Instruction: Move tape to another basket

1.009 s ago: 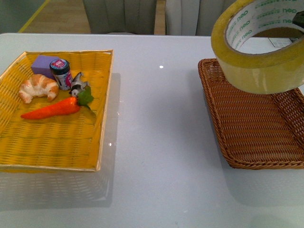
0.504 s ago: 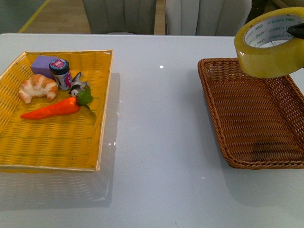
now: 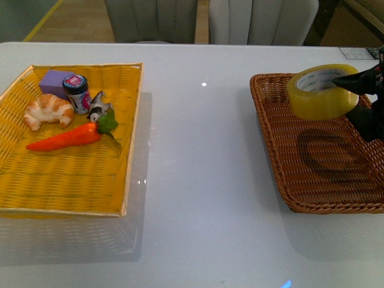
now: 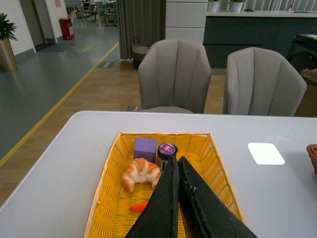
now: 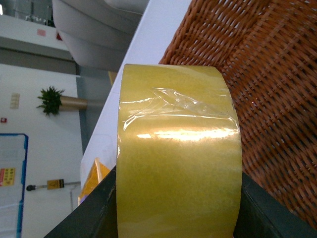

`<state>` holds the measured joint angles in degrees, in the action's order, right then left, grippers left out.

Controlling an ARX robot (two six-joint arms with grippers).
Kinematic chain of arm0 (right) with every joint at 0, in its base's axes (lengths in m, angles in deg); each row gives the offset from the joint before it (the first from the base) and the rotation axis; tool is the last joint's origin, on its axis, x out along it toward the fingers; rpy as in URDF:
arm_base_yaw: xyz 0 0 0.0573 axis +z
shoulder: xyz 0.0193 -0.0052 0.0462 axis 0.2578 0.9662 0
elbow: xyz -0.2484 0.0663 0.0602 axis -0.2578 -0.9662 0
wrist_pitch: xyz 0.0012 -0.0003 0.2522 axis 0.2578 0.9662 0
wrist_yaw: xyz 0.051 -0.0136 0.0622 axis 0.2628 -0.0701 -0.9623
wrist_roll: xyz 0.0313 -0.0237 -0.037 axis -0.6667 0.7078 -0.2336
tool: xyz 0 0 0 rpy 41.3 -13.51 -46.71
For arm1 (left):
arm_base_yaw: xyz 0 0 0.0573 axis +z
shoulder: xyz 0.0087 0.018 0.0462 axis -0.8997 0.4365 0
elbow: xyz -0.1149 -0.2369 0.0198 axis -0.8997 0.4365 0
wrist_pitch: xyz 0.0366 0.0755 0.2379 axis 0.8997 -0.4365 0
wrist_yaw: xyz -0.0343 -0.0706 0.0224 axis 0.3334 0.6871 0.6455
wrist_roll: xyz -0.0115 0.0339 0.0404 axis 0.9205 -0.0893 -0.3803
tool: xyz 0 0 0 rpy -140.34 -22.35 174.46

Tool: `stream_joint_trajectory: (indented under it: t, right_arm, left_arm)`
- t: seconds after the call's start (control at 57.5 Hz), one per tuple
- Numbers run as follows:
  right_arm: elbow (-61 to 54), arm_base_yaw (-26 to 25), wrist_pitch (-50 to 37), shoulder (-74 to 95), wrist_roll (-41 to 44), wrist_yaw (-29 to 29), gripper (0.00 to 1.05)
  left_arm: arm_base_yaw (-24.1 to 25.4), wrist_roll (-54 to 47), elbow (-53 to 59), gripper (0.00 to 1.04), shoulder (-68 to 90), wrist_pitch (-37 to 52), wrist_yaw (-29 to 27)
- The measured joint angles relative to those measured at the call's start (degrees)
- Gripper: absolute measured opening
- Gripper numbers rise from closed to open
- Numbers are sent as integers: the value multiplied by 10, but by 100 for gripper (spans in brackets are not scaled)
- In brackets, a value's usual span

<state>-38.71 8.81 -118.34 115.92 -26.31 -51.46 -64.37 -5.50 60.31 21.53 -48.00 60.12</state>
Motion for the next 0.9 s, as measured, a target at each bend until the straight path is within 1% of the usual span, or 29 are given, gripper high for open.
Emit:
stream_joint_trajectory:
  t: [0.365,0.4,0.435,0.452,0.539,0.591,0.661,0.713,0.765,0.8,0.817,0.835,0.904]
  right_arm:
    - [57,3,14,75,-13,7,47]
    - [59,3,18,78,-13,8,51]
    - [59,3,25,80,-13,11,58]
    - [59,3,26,81,-14,12,60]
    - [55,3,28,81,-14,11,76]
    - [51,2,28,79,-14,10,83]
    - [30,-3,20,66,-15,6,97]
    - [5,-7,11,42,-14,-1,95]
    - [-29,-14,-3,1,-14,-7,96]
    - [-48,-18,-10,-26,-14,-12,96]
    - [-58,-20,-13,-40,-13,-15,96]
    - [-68,-23,-17,-54,-12,-17,96]
    - [-107,-31,-29,-103,-12,-20,96]
  left_arm:
    - [0,-1,0,2,-85,-80,0]
    - [0,-1,0,2,-92,-87,0]
    - [0,-1,0,2,-98,-92,0]
    - [0,-1,0,2,-102,-97,0]
    - [0,-1,0,2,-116,-111,0]
    - [0,-1,0,2,-124,-119,0]
    - [0,-1,0,2,-136,-130,0]
    - [0,-1,0,2,-147,-142,0]
    - [0,-1,0,2,-156,-151,0]
    - [0,-1,0,2,-177,-178,0]
    - [0,-1,0,2,-202,-215,1]
    - [0,-1,0,2,-217,-233,0]
    - [0,-1,0,2,-245,-250,0]
